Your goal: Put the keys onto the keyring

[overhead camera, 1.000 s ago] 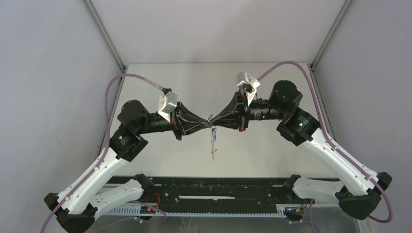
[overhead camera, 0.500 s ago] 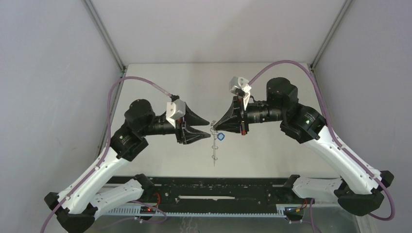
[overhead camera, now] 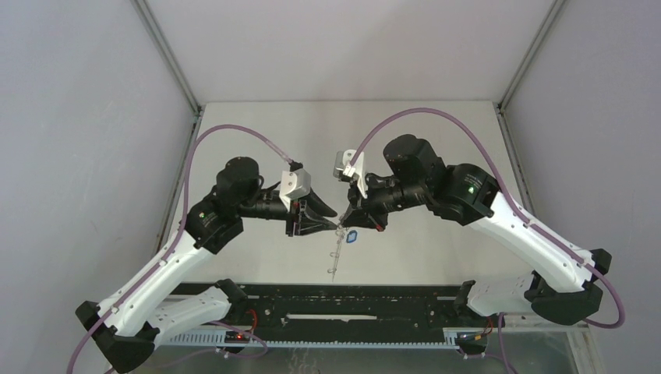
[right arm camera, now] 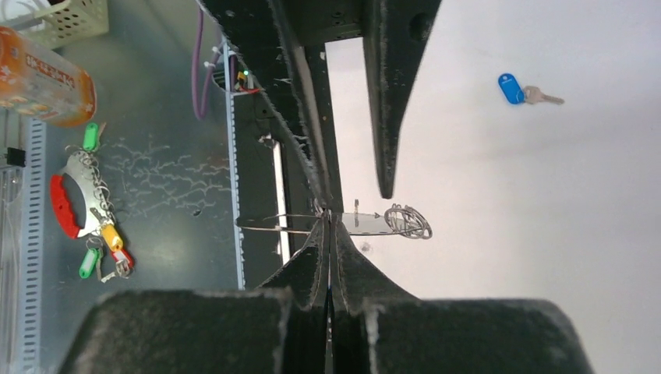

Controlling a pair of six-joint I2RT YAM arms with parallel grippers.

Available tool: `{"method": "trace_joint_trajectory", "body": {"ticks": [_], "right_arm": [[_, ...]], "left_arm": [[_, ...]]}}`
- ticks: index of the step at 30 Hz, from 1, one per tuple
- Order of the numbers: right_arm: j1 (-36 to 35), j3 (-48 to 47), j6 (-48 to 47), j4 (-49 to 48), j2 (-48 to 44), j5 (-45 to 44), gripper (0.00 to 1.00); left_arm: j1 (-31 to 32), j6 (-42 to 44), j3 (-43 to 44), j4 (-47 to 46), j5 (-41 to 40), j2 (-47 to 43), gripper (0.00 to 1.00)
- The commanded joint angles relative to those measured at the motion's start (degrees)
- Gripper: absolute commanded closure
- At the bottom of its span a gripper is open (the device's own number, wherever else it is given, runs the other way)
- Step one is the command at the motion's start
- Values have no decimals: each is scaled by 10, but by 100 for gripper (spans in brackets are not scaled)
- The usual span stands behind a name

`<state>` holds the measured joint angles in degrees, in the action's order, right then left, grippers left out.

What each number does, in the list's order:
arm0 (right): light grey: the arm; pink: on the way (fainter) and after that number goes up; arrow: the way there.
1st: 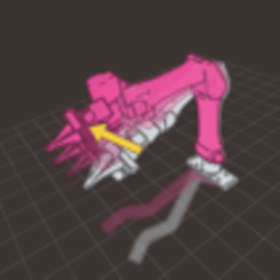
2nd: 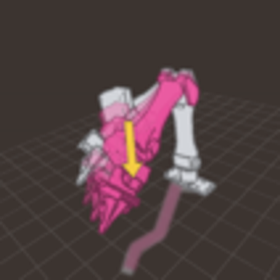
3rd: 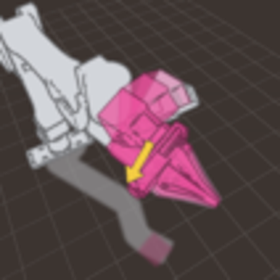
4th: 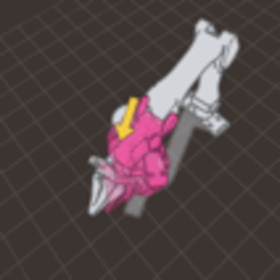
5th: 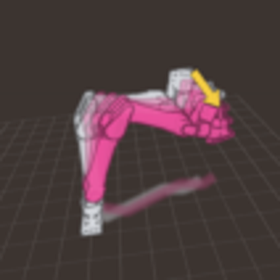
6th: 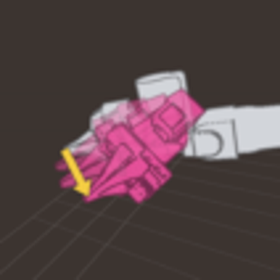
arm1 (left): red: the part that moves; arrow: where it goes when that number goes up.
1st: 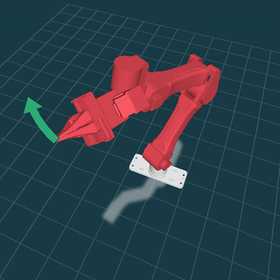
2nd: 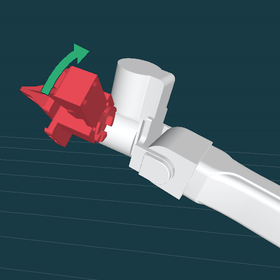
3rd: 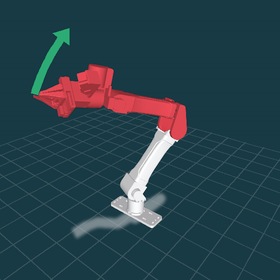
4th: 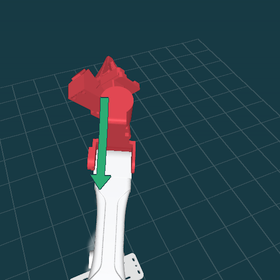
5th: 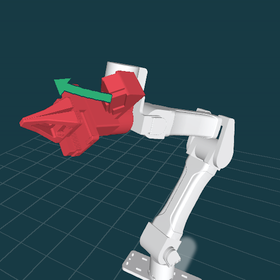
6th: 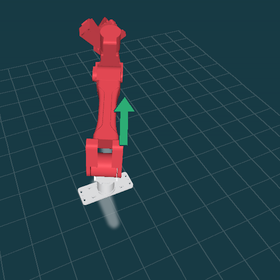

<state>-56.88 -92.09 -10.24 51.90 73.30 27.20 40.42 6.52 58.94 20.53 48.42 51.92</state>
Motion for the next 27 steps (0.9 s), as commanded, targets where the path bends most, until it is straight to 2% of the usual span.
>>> {"method": "trace_joint_trajectory", "body": {"ticks": [1, 6, 12, 22, 27], "right_arm": [[-11, -35, -20, 14, -4, -38, 100], [-23, -46, -23, 19, 5, -45, 100], [-34, -63, -25, 24, 21, -55, 100], [-48, -88, -27, 34, 40, -63, 100], [-53, -92, -28, 36, 42, -62, 100]], "left_arm": [[0, 15, 33, 14, 64, -5, 62], [2, 23, 30, 20, 55, -3, 57], [5, 0, 20, -27, 21, -3, 56], [7, 24, 12, 1, 68, -9, 80], [7, 33, 12, 15, 72, -11, 78]]}}
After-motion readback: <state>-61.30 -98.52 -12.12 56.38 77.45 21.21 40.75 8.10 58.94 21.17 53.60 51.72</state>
